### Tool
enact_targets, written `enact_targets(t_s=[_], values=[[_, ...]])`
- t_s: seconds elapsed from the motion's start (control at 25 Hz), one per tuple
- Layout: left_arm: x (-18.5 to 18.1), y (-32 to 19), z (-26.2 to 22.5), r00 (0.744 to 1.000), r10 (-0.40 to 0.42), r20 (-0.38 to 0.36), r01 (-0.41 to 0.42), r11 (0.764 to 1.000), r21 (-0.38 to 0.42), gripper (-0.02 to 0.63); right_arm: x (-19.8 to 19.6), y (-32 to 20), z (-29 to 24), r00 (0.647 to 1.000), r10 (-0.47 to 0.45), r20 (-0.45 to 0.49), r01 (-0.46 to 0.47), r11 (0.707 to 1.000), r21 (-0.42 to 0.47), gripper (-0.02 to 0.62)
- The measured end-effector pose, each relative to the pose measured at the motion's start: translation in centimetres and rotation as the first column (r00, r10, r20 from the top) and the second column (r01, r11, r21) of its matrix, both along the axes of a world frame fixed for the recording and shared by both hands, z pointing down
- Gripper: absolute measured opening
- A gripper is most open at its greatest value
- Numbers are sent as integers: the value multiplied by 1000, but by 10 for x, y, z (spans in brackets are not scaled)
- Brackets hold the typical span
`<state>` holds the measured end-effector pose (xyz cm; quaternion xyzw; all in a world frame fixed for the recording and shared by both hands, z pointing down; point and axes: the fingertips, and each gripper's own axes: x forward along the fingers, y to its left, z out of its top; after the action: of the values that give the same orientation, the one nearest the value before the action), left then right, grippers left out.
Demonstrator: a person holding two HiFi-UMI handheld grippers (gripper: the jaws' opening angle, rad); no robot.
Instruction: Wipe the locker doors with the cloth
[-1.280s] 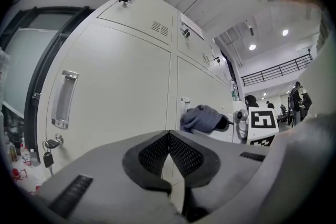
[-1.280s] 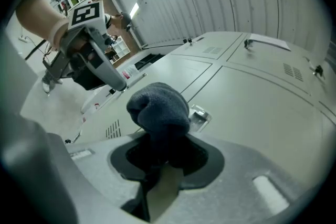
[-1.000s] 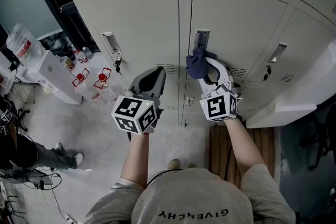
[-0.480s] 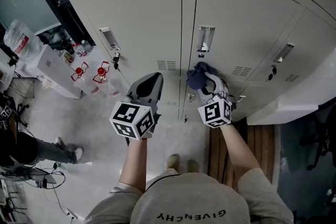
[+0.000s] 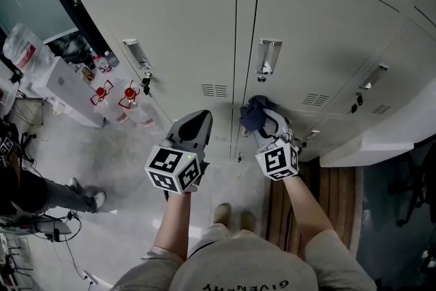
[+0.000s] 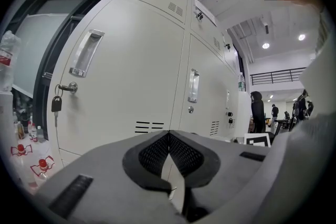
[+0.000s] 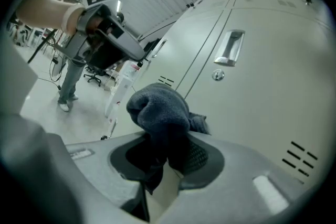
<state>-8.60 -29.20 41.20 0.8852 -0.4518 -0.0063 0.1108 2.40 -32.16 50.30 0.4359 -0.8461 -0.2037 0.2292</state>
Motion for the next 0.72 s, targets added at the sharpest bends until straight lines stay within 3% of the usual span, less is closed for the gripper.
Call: enact_targets(t_s=[0.32, 0.6, 0.72], values=[[20, -4, -23, 1000, 30, -2, -30, 998, 49, -2, 13, 26, -93, 999, -39, 23, 35, 986, 164, 107], [43, 0, -61, 997, 71, -4, -70, 990, 124, -2, 32, 26, -217, 990, -58, 128, 11, 939, 344, 107], [53, 2, -78, 996, 89, 0, -88, 983, 161, -2, 38, 22, -267, 989, -57, 133, -2, 915, 404, 109]])
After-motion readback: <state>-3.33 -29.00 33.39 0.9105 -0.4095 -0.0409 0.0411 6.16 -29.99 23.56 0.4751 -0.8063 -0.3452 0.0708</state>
